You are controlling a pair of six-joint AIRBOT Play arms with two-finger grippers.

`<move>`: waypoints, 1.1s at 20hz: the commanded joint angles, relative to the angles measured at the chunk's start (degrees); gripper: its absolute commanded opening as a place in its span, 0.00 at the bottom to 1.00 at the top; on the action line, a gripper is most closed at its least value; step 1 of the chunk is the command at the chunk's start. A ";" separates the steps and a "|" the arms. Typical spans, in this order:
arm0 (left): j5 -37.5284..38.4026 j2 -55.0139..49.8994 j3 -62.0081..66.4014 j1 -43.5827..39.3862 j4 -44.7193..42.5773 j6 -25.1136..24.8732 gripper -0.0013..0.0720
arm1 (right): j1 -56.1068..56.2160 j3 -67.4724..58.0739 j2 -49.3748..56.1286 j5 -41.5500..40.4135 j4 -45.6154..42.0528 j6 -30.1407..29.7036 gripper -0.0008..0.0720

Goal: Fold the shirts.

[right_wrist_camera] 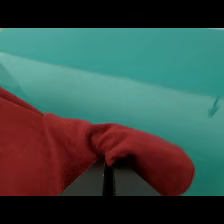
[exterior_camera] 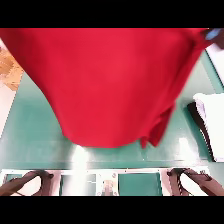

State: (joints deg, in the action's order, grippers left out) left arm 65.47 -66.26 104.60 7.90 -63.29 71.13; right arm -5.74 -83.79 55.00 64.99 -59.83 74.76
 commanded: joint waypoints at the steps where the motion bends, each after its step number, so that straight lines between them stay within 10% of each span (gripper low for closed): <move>1: -4.68 -11.50 -7.43 0.02 5.57 -5.55 0.04 | 2.16 23.74 4.61 -24.06 3.98 0.00 0.04; 4: -11.21 -26.16 -8.31 -2.29 11.06 -10.01 0.05 | 4.24 29.57 18.91 -37.35 11.89 -0.42 0.04; 10: -22.84 -37.22 -8.28 -7.54 12.50 -12.83 0.05 | 4.31 15.52 37.99 -36.00 14.05 -0.42 0.04; 11: -22.53 -37.13 -8.15 -7.21 12.50 -11.67 0.19 | 3.87 13.92 38.01 -35.45 13.46 -0.42 0.16; 12: -21.29 -36.94 -7.63 -6.40 12.31 -9.77 0.72 | 2.91 11.96 37.86 -33.35 12.61 -0.39 0.39; 13: -17.86 -36.89 -6.03 -4.83 12.31 -6.95 0.94 | 1.55 9.90 37.70 -29.27 11.50 -0.37 0.46; 19: 13.77 -36.89 5.40 9.09 12.39 3.08 0.94 | -13.73 9.88 30.12 -0.66 7.78 -0.33 0.46; 22: 22.18 -36.94 4.28 12.81 12.31 5.46 0.94 | -17.88 21.27 23.43 0.87 7.67 -0.17 0.67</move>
State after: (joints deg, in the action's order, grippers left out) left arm 75.96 -103.11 108.12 16.64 -51.09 72.69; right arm -19.25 -69.38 83.24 59.35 -51.51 74.41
